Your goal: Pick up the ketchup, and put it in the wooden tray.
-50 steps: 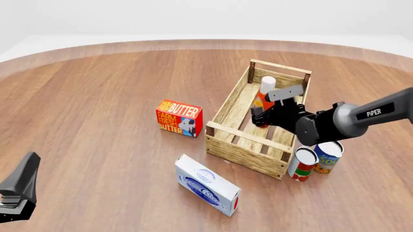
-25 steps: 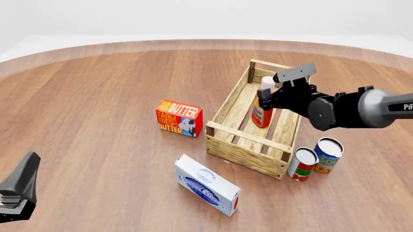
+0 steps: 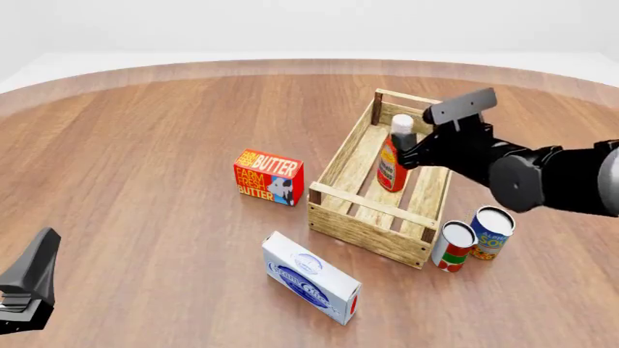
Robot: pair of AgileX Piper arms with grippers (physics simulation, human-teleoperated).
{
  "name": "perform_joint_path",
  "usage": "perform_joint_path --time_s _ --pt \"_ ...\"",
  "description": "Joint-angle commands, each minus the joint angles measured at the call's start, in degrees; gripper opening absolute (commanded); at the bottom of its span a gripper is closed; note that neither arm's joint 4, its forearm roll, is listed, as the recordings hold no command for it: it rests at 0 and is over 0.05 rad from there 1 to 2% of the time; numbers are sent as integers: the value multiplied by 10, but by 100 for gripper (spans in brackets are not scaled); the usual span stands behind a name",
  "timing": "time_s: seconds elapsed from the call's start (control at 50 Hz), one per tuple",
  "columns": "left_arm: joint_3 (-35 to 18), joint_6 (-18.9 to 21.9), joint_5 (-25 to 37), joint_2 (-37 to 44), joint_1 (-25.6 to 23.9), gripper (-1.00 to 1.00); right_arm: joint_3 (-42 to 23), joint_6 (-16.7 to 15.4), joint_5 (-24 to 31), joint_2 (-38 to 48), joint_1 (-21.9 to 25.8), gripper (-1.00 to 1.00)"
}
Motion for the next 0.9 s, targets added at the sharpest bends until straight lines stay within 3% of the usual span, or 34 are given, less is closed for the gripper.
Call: perform_joint_path --time_s 0.02,0.28,0.5,0.56,0.9 --pt "0 0 0 0 0 100 68 -3 -6 -76 11 100" --pt "0 0 0 0 0 100 169 4 -25 -174 22 100" --pt "0 0 0 0 0 100 286 16 -26 -310 10 100" --pt "0 0 0 0 0 100 316 8 -9 -359 -2 100" --pt "0 0 0 0 0 100 440 57 133 -644 -35 100"
